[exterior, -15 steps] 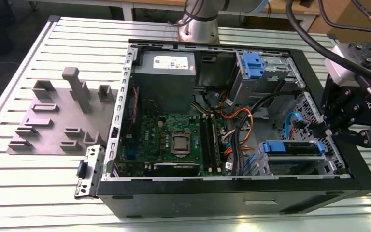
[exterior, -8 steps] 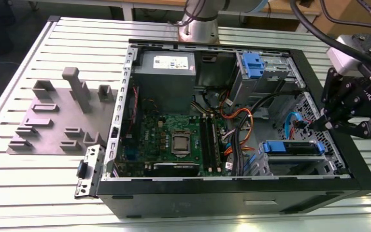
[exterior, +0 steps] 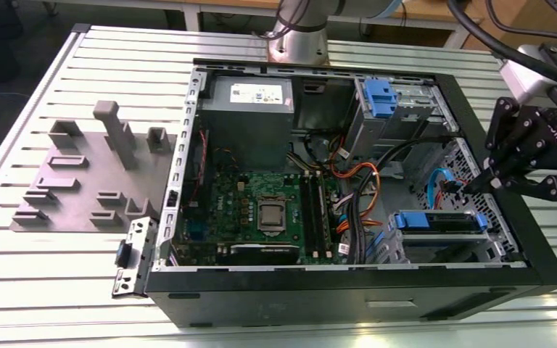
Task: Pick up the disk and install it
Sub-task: 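Insert the first disk wire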
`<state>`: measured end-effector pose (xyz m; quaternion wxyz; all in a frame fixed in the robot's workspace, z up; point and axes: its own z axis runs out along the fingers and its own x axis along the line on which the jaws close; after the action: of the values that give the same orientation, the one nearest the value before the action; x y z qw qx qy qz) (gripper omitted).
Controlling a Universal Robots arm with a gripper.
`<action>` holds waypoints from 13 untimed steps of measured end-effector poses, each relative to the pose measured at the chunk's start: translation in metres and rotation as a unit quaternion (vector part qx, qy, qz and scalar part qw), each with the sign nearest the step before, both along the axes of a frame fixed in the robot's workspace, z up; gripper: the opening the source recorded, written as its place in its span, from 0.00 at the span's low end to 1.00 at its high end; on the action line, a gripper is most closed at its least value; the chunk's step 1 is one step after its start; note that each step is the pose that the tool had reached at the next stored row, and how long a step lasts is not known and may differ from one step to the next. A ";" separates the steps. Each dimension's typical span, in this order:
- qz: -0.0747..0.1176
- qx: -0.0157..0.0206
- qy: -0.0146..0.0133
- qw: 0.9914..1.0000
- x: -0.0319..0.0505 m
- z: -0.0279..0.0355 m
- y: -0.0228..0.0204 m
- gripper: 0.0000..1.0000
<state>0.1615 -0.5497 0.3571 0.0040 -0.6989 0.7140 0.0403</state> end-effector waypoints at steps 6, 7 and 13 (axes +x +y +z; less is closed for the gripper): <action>0.000 -0.001 0.001 1.000 0.0012 0.0000 0.0014 0.11; 0.000 -0.001 0.001 1.000 0.0012 0.0000 0.0015 0.11; -0.003 -0.001 0.001 1.000 0.0012 -0.0002 0.0031 0.24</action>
<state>0.1627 -0.5466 0.3570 0.0028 -0.6971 0.7159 0.0402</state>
